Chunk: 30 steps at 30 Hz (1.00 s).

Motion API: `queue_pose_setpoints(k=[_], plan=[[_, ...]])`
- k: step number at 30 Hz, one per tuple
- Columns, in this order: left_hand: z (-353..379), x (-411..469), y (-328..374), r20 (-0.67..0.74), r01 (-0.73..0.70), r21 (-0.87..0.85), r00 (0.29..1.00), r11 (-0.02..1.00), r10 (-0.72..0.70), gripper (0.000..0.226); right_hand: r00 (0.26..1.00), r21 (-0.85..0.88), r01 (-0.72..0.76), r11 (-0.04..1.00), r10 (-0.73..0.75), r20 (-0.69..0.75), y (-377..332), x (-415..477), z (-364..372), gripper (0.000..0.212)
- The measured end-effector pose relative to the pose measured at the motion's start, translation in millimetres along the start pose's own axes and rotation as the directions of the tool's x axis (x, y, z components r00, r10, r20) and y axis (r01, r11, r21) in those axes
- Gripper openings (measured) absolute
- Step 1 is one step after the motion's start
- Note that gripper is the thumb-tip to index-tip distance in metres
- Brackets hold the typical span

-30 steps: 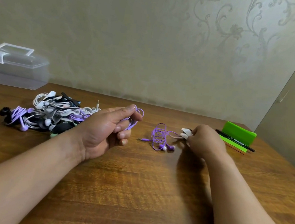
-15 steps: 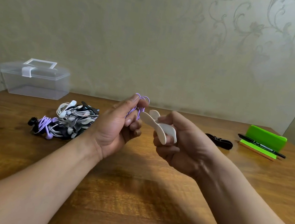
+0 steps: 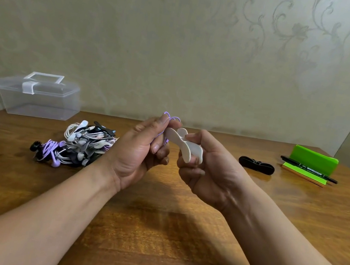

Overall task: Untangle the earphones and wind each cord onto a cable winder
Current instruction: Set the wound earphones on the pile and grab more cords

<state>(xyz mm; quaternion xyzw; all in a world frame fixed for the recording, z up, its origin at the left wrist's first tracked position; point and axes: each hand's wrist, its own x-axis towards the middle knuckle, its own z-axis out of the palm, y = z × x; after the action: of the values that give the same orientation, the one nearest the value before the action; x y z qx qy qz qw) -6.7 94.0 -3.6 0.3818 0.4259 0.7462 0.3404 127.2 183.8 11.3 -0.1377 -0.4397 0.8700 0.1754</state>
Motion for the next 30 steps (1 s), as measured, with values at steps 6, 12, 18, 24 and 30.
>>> queue_pose_setpoints(k=[6,12,18,24,30], plan=[[-3,0,-2,0.047,-0.011,0.085,0.999,0.996,0.007,0.030,0.997,0.007,0.034,0.999,-0.034,0.071,5,5,-6,0.019],[-2,-1,-9,0.101,-0.029,0.337,0.995,0.941,-0.006,0.026,0.974,-0.429,0.227,0.874,-0.206,0.094,16,12,-9,0.028],[-4,-1,-8,0.152,-0.045,0.384,0.988,0.922,-0.015,0.034,0.971,-0.487,0.239,0.840,-0.222,0.093,16,12,-13,0.020],[-1,-3,-14,0.091,-0.071,0.435,0.995,0.898,0.034,0.039,0.954,-0.478,0.268,0.836,-0.300,0.008,23,10,-7,0.020],[7,-6,-16,0.033,-0.163,0.644,0.982,0.748,0.185,0.038,0.964,-0.436,0.239,0.868,-0.267,-0.003,23,9,-4,0.023]])
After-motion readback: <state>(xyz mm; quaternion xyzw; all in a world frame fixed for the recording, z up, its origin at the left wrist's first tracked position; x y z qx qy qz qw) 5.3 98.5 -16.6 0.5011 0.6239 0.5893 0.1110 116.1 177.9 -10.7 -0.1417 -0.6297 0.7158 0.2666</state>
